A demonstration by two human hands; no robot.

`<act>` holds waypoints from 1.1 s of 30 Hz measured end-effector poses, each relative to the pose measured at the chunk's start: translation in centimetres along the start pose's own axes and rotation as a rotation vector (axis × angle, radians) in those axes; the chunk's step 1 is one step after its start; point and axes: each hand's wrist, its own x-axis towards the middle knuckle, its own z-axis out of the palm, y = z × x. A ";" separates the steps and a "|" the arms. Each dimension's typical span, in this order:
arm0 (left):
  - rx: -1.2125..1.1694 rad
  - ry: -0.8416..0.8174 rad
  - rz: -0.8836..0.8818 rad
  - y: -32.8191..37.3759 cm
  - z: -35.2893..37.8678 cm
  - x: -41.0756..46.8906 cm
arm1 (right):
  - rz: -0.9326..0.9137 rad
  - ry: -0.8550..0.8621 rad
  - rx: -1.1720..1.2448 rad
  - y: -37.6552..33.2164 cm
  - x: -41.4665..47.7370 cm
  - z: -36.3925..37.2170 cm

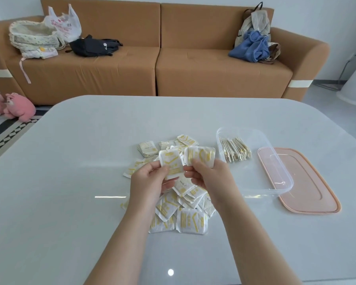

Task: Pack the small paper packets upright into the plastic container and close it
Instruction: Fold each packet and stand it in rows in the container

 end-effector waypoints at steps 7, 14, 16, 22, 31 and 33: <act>0.066 -0.078 0.110 0.5 0.5 -0.2 | 0.012 -0.105 -0.381 0.2 0.1 -0.3; 0.258 -0.216 0.154 1.3 -0.1 0.2 | 0.092 -0.207 -0.344 -0.3 0.5 -2.4; 0.250 -0.264 0.130 1.2 0.3 0.2 | 0.153 -0.226 -0.182 0.2 0.7 -2.3; 0.905 -0.046 0.462 1.3 0.7 5.0 | 0.072 0.135 -0.244 0.5 1.1 -2.4; 1.409 -0.472 0.558 0.4 4.3 10.2 | -0.086 0.130 -1.017 1.3 1.2 -2.1; 1.265 -0.415 0.574 0.2 4.2 10.3 | -0.092 0.123 -1.030 1.3 1.1 -2.1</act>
